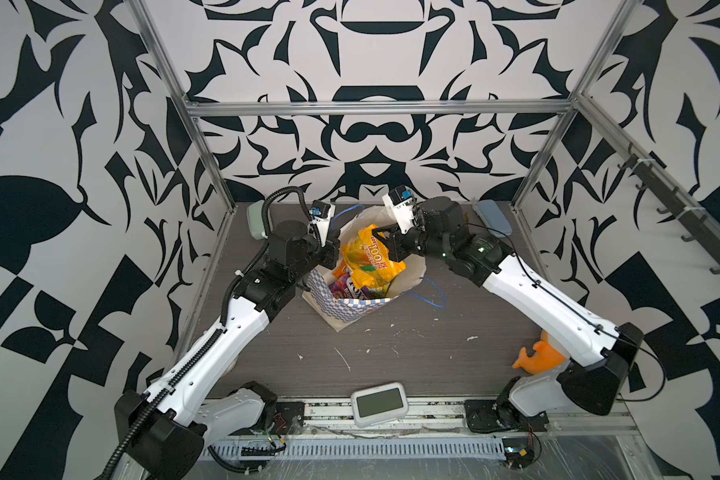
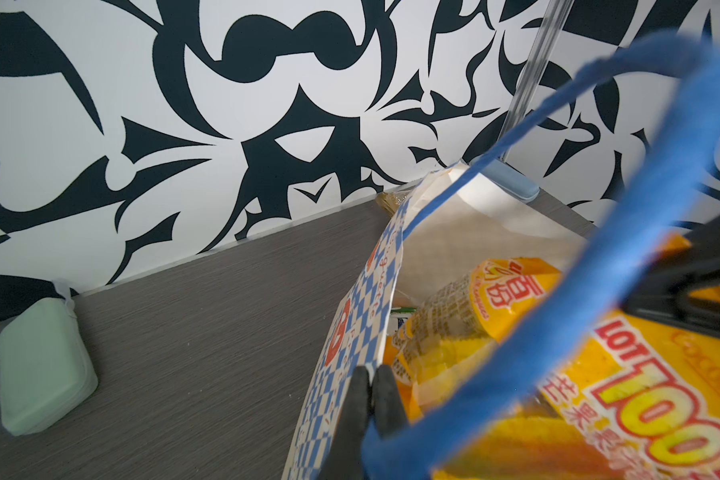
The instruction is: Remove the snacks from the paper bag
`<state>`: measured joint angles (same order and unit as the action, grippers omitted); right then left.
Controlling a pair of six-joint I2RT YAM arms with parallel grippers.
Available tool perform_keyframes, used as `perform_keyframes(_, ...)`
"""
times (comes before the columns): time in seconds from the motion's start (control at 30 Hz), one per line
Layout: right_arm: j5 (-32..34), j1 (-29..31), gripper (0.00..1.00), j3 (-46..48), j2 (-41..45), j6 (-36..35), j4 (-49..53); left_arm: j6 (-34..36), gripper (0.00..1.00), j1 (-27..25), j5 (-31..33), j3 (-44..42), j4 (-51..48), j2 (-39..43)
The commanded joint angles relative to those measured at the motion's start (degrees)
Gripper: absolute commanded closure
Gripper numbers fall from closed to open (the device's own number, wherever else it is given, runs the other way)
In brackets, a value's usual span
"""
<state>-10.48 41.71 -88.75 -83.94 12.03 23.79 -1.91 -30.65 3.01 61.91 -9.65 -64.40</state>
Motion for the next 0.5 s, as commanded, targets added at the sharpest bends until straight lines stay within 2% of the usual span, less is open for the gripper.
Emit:
perform_keyframes(0.0, -0.65, -0.02, 1.00, -5.20, 2.03, -0.23, -5.82, -0.32, 1.00, 0.07, 1.75, -0.69, 3.06, 2.65)
perform_keyframes(0.3, 0.23, -1.63, 1.00, -7.04, 1.80, 0.88, -6.85, -2.73, 1.00, 1.84, 10.18, -2.42, 3.03, 2.77)
perform_keyframes(0.37, -0.39, -1.72, 1.00, -8.55, 0.60, 0.33, -6.25, -3.18, 1.00, 2.58, 9.24, -3.25, 3.87, 3.39)
perform_keyframes(0.47, 0.36, -1.72, 1.00, -12.65, -2.59, -2.15, -0.11, -2.85, 1.00, 2.61, 6.40, -4.05, 5.07, 4.65)
